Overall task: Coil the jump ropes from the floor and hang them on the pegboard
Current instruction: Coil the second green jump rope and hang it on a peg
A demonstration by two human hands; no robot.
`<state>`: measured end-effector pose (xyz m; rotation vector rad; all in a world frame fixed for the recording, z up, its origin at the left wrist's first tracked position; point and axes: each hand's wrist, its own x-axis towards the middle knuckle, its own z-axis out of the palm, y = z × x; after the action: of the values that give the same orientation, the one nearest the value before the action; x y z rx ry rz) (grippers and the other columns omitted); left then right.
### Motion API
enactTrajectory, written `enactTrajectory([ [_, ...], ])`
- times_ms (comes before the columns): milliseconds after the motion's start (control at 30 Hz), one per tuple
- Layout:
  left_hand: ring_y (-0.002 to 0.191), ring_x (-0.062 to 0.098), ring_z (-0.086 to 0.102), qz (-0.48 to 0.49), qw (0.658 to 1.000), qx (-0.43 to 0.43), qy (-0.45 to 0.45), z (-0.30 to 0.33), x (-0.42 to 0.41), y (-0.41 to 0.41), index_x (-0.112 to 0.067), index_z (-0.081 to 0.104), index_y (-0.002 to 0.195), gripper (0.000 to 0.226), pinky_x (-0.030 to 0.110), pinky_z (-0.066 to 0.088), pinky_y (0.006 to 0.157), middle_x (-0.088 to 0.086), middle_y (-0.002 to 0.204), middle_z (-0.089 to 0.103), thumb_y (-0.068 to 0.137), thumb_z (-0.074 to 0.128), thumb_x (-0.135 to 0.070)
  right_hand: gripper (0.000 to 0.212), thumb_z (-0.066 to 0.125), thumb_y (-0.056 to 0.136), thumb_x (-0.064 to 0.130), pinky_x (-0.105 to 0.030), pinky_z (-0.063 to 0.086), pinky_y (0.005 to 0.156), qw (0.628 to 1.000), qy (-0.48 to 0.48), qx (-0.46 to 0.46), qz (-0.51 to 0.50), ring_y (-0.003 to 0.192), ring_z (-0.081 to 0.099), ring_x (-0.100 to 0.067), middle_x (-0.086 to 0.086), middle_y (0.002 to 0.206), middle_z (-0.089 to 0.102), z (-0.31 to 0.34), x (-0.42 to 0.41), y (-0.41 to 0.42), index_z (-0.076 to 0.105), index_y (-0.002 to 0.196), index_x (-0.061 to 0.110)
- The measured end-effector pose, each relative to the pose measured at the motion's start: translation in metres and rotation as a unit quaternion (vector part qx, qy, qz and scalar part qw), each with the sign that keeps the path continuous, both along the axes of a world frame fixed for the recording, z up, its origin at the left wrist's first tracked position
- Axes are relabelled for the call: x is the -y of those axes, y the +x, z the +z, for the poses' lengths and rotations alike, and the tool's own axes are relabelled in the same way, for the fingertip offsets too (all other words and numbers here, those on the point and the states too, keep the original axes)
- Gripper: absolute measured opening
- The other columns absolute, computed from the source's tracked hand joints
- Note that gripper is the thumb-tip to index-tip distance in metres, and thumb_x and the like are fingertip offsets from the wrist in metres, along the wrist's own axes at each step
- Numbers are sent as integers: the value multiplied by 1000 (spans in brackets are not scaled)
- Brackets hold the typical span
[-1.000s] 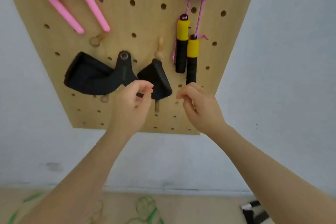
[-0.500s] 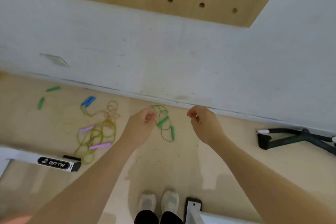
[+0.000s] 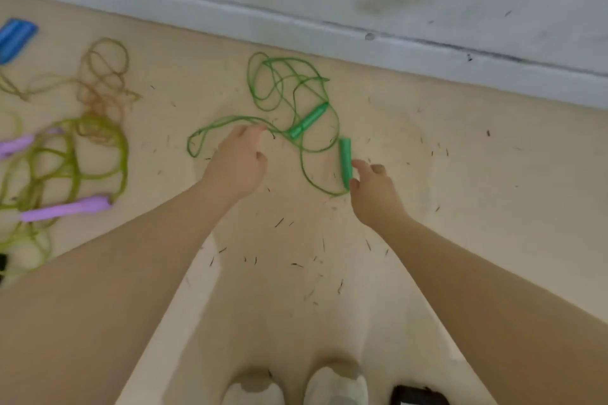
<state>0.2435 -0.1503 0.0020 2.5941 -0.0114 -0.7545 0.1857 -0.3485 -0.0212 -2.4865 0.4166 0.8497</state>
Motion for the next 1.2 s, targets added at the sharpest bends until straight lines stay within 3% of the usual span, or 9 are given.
enactTrajectory([
  [167,140,33,14,-63,984,39,162,-82,-3,43,-16,11,149,61,44,19,112,8,158,4,94,36,-7,31,40,98,21,-35,35,73,995,-90,27,-37,110,46,-30,-13,120,43,-73,-3,37,38,123,3],
  [333,118,37,38,-43,968,114,219,-104,-18,34,1,46,125,32,46,23,104,22,126,44,96,38,-11,18,37,98,18,-34,38,68,996,-58,58,-31,96,51,-29,-14,110,50,-77,-1,35,42,110,6],
  [400,96,34,51,-11,987,82,140,-79,-15,29,0,46,111,24,42,36,82,23,109,54,100,32,-16,11,36,99,22,-36,42,62,995,40,55,-73,81,54,-28,-13,96,56,-48,2,26,39,103,12],
  [467,70,27,54,39,999,18,6,-36,-7,25,-6,40,100,19,36,38,60,19,87,59,101,29,-21,17,35,100,25,-40,47,63,986,121,55,-103,76,58,-30,-10,86,58,-3,6,18,40,112,14],
  [700,57,12,45,53,985,52,-158,191,22,17,-14,51,93,13,23,34,51,-1,72,55,95,50,-27,26,54,93,31,-29,50,60,956,231,102,-150,62,52,-12,9,73,55,222,18,16,60,118,26],
  [833,64,15,52,28,980,87,-177,328,26,8,-17,55,88,11,14,35,54,1,76,61,92,54,-27,13,60,90,21,-33,50,68,919,344,122,-147,58,51,-11,7,63,57,368,13,18,66,96,31],
  [900,72,20,55,13,980,94,-176,395,26,5,-16,57,86,10,16,35,57,3,78,61,92,55,-25,7,57,92,22,-30,41,51,915,368,101,-127,48,39,-10,5,56,47,444,10,16,63,94,26],
  [1067,110,14,51,23,965,115,-235,562,31,-18,-9,60,112,24,10,30,84,-1,113,56,97,41,-6,5,53,90,25,-24,30,54,959,278,58,-19,59,42,-12,4,70,52,625,17,2,49,88,23],
  [1200,107,3,51,22,929,144,-341,702,41,-50,-17,57,114,28,7,33,92,-6,114,60,101,33,-13,9,53,86,16,-26,33,60,966,239,61,75,64,45,-13,6,70,58,756,24,-21,56,94,17],
])
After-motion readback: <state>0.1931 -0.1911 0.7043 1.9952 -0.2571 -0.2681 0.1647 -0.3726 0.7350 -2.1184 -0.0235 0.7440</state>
